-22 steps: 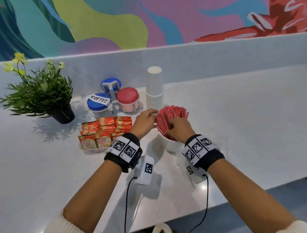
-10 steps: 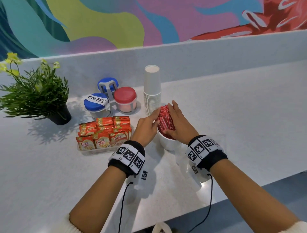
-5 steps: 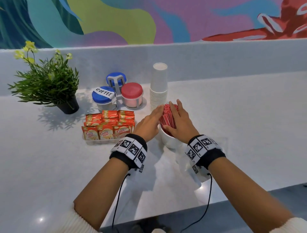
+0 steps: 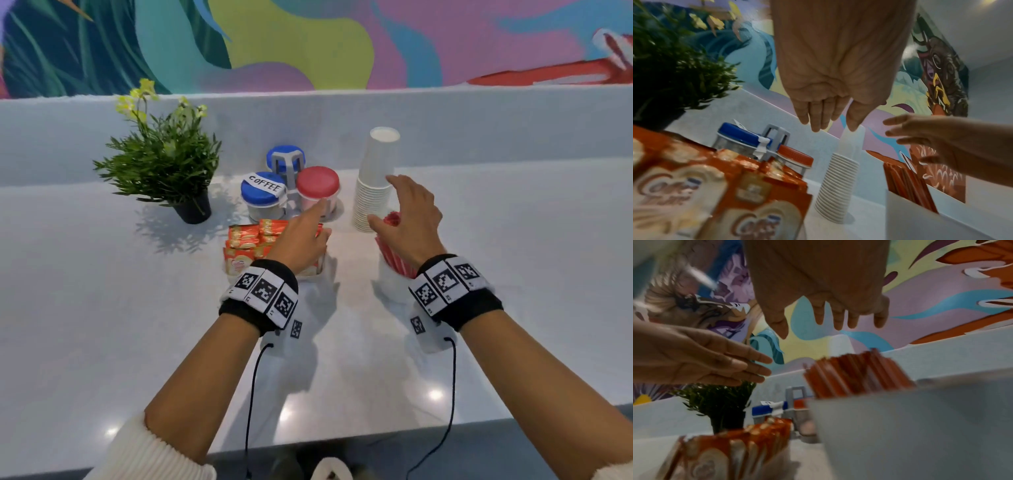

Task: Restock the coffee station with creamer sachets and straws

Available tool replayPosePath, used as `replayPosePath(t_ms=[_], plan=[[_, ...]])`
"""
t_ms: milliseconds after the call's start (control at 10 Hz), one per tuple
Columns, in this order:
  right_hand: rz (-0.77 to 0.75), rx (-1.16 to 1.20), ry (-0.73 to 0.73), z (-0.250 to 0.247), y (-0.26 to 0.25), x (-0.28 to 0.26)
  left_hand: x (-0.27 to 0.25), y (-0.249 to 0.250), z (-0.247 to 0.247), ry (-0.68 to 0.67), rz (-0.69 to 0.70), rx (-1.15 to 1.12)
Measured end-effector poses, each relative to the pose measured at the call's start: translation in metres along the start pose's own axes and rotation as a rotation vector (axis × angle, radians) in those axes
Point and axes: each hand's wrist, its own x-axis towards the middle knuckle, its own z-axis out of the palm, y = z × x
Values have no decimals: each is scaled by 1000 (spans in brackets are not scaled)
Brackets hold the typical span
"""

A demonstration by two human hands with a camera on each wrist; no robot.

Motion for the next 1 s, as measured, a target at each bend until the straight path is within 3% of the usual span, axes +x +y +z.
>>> replayPosePath(t_ms=[100,300,500,600,900,1000], plan=[[-69,55,33,21,-34,4,-4,-21,-18,48,8,-31],[-33,-24,-202,82,-74,5,-7,-75,-36,102,-19,3],[47,-153,-411,128,-78,-7,-12,-112,-27,-2,-123,258],[52,-230,-477,140,-73,-11,-15,-122,-19,-56,-132,273],[54,-263,-537,138,-73,-15,-22,-118,-14,-91,-124,332],[42,-180,-479,128,-80,-6,-14,-107,-24,-47,-129,286]])
